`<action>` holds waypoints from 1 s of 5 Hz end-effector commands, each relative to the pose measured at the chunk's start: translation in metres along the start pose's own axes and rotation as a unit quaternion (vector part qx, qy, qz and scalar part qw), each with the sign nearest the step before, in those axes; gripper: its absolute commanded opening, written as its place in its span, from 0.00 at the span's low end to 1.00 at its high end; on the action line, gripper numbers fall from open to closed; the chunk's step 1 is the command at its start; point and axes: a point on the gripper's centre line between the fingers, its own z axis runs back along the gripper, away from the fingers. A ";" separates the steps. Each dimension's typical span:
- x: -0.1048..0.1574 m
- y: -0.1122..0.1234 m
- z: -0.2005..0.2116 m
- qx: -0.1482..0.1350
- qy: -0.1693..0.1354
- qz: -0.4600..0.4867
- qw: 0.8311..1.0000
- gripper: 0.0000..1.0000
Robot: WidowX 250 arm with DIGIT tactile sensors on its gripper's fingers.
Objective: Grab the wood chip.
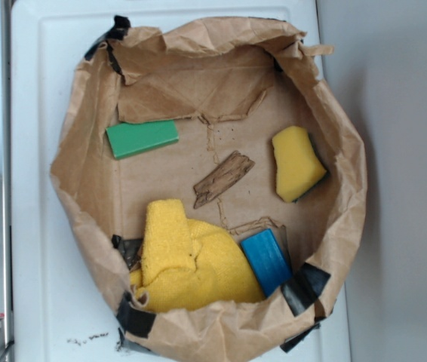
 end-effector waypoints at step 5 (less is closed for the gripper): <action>0.108 0.016 -0.030 0.009 -0.019 0.057 0.998 1.00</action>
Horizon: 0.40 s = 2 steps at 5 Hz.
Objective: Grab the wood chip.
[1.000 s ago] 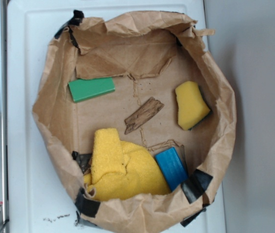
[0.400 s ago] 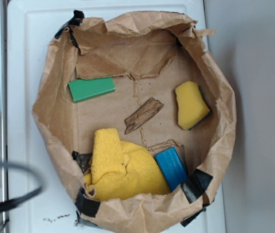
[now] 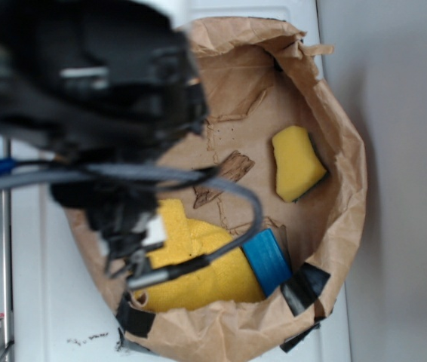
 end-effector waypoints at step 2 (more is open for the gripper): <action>0.024 0.006 -0.040 0.019 -0.021 0.019 0.999 1.00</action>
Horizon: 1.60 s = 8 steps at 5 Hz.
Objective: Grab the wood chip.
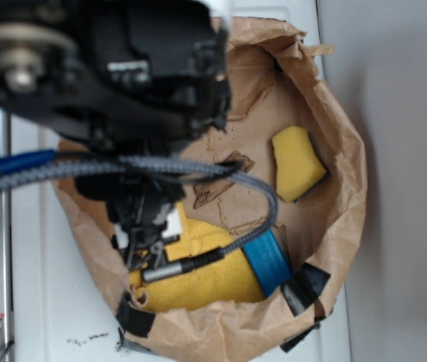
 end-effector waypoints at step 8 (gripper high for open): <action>0.055 0.002 -0.149 0.019 -0.072 0.127 0.989 1.00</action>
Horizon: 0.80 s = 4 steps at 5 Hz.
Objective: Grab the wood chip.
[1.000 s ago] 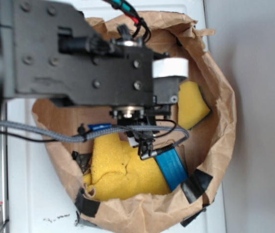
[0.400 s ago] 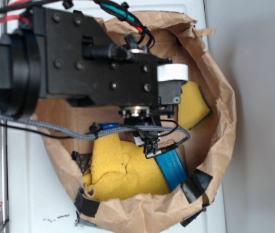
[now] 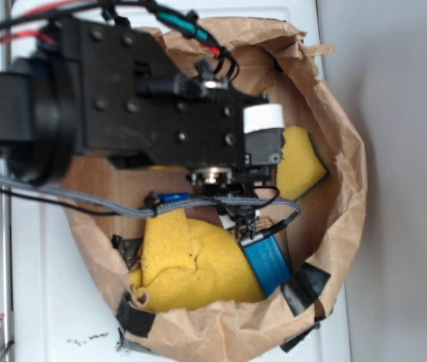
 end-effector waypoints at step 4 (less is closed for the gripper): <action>-0.035 0.009 -0.042 0.029 0.019 -0.001 0.999 0.00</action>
